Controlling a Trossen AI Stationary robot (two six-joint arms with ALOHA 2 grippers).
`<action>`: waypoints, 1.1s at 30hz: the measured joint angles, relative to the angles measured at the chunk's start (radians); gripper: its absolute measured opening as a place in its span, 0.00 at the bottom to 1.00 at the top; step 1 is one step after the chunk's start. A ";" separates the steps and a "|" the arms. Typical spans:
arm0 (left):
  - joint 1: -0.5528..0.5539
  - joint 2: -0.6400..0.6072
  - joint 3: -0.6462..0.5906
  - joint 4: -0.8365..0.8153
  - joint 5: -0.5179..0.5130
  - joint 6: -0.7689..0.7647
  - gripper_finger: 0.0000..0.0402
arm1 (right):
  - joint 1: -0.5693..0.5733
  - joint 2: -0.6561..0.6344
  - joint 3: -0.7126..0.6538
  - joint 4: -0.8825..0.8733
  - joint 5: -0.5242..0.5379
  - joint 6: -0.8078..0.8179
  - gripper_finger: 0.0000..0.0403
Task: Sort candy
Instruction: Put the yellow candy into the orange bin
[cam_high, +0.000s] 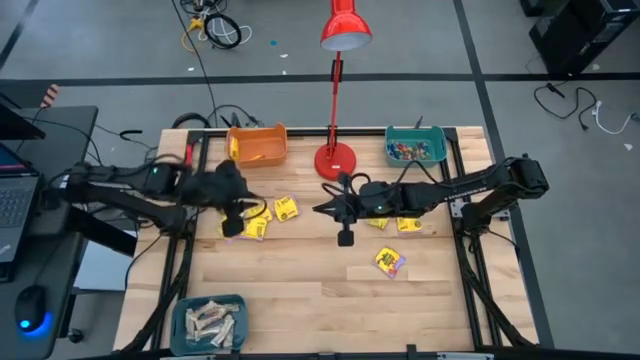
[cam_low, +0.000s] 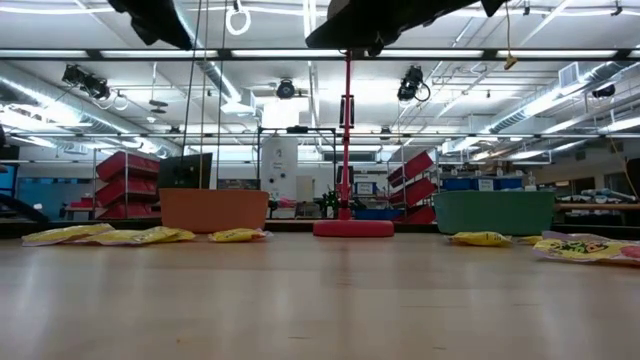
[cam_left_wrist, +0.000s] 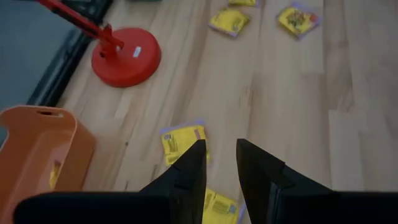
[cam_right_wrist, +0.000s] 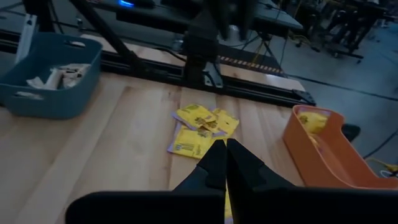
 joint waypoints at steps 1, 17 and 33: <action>-0.036 -0.013 -0.020 0.017 -0.036 -0.029 0.22 | -0.004 0.000 0.000 0.000 0.003 0.000 0.00; -0.460 -0.085 -0.252 0.307 -0.488 -0.220 0.22 | -0.016 0.032 0.001 0.012 -0.081 -0.120 0.00; -0.537 -0.074 -0.265 0.348 -0.593 -0.219 0.22 | 0.118 0.041 0.000 -0.903 -0.165 0.354 0.00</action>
